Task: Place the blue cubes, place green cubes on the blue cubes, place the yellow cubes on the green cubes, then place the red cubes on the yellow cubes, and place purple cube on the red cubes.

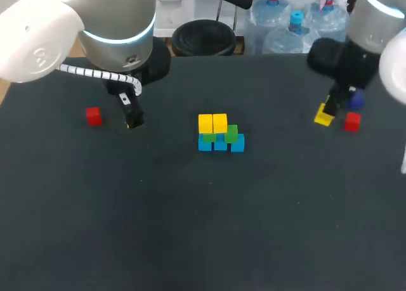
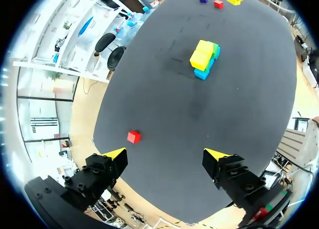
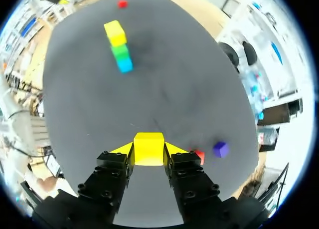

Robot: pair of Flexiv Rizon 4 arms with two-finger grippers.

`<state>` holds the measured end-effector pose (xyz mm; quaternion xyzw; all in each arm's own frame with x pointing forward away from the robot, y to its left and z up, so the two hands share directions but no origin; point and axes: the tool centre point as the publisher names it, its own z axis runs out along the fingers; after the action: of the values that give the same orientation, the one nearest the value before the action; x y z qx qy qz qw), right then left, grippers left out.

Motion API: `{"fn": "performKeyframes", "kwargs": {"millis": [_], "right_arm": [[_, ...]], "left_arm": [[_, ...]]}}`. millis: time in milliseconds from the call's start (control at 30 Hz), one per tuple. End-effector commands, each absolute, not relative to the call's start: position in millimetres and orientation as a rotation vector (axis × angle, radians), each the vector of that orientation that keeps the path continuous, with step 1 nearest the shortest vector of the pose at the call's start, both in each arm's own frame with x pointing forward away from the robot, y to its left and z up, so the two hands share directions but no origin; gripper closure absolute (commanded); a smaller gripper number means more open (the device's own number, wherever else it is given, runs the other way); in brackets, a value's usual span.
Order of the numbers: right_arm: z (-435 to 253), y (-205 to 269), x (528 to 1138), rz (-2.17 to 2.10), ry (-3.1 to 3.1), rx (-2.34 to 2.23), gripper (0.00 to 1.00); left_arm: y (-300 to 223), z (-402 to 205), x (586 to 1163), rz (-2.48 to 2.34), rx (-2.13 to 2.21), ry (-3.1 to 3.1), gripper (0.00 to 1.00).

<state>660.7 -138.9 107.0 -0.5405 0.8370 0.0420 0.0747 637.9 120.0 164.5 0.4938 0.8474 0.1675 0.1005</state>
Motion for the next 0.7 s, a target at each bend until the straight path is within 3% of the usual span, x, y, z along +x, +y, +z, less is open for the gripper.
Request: {"fn": "performKeyframes", "kwargs": {"millis": [33,300,700], "right_arm": [[121.3,-127.5,667.9,0.169,2.496,-1.748,1.0],[140.5,-103.6,675.6,0.104,2.462,-2.019,1.0],[142.1,-65.1,671.0,0.091,2.407,-2.068,1.0]], "left_arm": [[120.5,164.8,638.4,0.494,1.462,2.504,0.0],[120.5,164.8,638.4,0.494,1.462,2.504,0.0],[120.5,164.8,638.4,0.494,1.462,2.504,0.0]]}}
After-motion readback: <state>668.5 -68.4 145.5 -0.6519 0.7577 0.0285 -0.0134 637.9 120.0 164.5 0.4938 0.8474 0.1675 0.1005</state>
